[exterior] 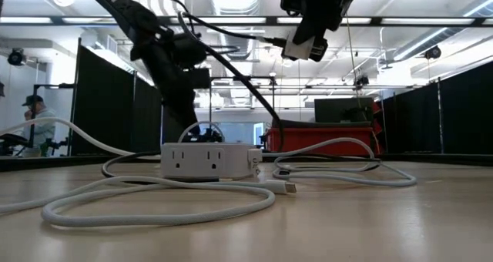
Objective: Insert USB
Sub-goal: Insert the purple USB cable into the white charger adapter
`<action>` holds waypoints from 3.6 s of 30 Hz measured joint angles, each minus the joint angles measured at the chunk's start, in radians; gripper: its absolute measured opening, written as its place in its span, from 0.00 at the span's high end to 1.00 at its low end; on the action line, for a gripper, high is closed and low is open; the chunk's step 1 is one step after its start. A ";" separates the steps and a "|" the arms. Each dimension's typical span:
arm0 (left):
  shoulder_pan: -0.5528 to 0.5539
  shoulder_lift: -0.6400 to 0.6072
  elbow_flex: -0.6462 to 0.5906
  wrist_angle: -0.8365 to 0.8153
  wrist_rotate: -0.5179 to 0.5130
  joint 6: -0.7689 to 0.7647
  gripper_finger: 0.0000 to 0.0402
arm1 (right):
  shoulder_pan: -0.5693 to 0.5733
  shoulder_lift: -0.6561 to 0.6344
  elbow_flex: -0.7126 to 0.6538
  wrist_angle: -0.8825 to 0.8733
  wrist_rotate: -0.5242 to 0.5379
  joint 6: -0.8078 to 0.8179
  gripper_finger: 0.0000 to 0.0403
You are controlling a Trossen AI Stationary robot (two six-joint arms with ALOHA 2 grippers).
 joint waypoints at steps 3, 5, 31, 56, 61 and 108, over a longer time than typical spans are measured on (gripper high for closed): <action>-0.001 -0.033 0.000 -0.030 -0.072 0.079 0.49 | -0.014 0.000 -0.005 0.000 0.000 -0.048 0.69; -0.011 -0.050 0.000 -0.067 -0.103 0.227 0.50 | -0.023 0.002 -0.013 0.000 0.000 -0.081 0.69; -0.041 0.059 0.000 0.000 -0.273 1.806 0.74 | -0.061 0.003 -0.137 -0.008 -0.026 -0.144 0.69; -0.071 0.043 0.021 0.407 -0.229 1.882 0.77 | 0.141 0.002 -0.207 -0.010 0.095 0.073 0.69; -0.071 0.042 0.021 0.439 -0.289 1.640 0.78 | 0.208 -0.005 -0.207 -0.015 0.096 0.075 0.69; -0.075 0.055 0.038 -0.094 -0.323 2.226 0.84 | 0.236 -0.074 -0.201 -0.011 0.089 0.116 0.69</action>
